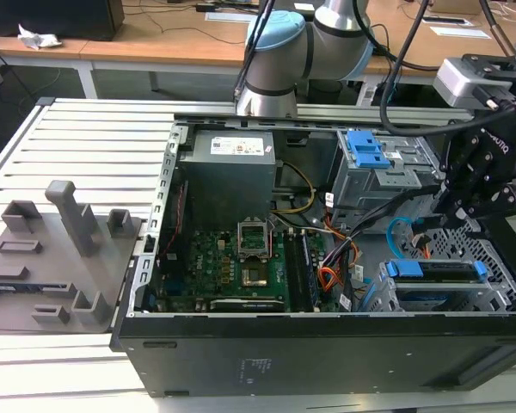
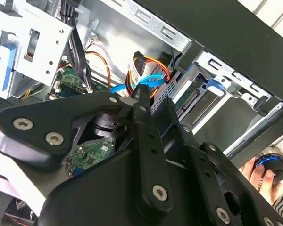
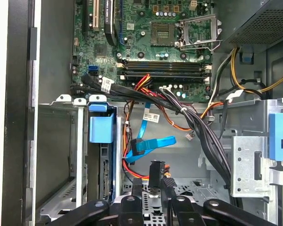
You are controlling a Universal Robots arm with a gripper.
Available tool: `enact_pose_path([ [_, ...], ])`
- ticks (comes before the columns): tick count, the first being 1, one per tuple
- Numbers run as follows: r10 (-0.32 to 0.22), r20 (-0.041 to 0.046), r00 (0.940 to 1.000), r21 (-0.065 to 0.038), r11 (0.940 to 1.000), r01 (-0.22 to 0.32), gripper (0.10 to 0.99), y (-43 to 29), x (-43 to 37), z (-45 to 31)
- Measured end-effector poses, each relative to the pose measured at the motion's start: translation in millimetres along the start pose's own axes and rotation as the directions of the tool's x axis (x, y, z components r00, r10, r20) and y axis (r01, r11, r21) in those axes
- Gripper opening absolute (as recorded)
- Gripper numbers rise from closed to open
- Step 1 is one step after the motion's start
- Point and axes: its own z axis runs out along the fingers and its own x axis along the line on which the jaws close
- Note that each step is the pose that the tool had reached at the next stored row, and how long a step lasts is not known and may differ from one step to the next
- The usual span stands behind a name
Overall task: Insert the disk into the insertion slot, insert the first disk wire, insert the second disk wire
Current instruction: 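Insert the first disk wire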
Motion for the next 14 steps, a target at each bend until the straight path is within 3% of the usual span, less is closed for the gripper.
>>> enact_pose_path([
  [7,0.000,-0.0001,1.0000,0.000,1.0000,0.000,0.302,1.1,-9.2,0.0],
  [11,0.000,-0.0005,1.0000,0.000,1.0000,0.000,0.302,8.5,-12.4,0.9],
  [14,0.001,-0.0122,0.9999,0.000,1.0000,-0.001,0.302,14.9,-12.3,3.4],
])
